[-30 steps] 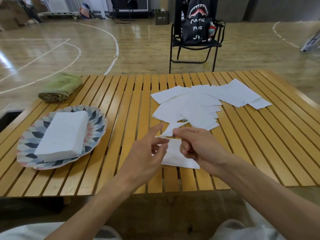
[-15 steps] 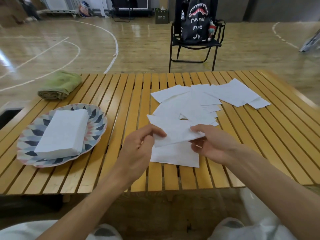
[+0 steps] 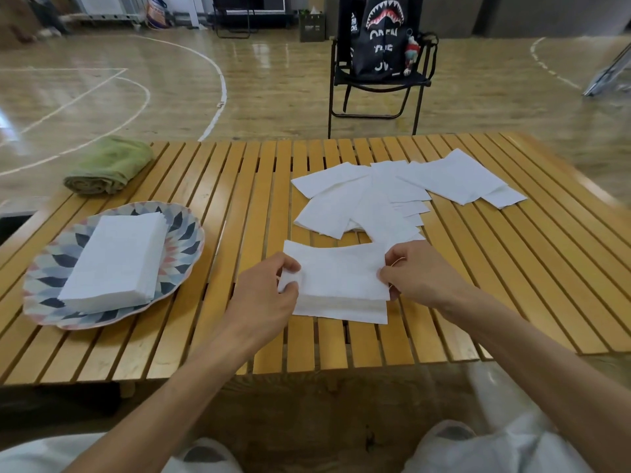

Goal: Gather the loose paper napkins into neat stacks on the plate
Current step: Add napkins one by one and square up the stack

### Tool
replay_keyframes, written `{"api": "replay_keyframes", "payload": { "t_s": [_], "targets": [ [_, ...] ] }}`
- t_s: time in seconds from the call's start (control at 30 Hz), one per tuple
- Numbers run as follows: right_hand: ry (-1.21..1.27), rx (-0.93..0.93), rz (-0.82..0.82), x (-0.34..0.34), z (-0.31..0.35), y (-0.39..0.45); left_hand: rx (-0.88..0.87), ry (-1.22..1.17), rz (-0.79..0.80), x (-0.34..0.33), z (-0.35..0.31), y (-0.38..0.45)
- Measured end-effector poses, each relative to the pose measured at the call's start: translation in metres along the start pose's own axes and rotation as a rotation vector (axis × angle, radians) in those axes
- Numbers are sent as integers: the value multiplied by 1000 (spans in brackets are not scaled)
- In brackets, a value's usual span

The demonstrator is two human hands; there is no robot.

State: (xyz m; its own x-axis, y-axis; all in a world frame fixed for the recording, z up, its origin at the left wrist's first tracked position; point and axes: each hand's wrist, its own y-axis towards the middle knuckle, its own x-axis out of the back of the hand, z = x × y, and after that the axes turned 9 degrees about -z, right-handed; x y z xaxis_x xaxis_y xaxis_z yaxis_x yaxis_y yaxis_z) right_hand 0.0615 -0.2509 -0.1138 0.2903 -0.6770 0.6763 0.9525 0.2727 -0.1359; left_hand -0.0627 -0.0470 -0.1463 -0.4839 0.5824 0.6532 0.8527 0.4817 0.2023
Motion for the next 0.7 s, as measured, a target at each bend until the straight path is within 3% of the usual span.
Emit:
{"api": "replay_keyframes", "payload": {
  "t_s": [0.2,0.7],
  "targets": [
    [-123,20,33,-4,-2,0,-36,74,-47,3,-1,1],
    [-256,18,91,-7,-4,1,-76,199,17,-7,9,2]
  ]
}}
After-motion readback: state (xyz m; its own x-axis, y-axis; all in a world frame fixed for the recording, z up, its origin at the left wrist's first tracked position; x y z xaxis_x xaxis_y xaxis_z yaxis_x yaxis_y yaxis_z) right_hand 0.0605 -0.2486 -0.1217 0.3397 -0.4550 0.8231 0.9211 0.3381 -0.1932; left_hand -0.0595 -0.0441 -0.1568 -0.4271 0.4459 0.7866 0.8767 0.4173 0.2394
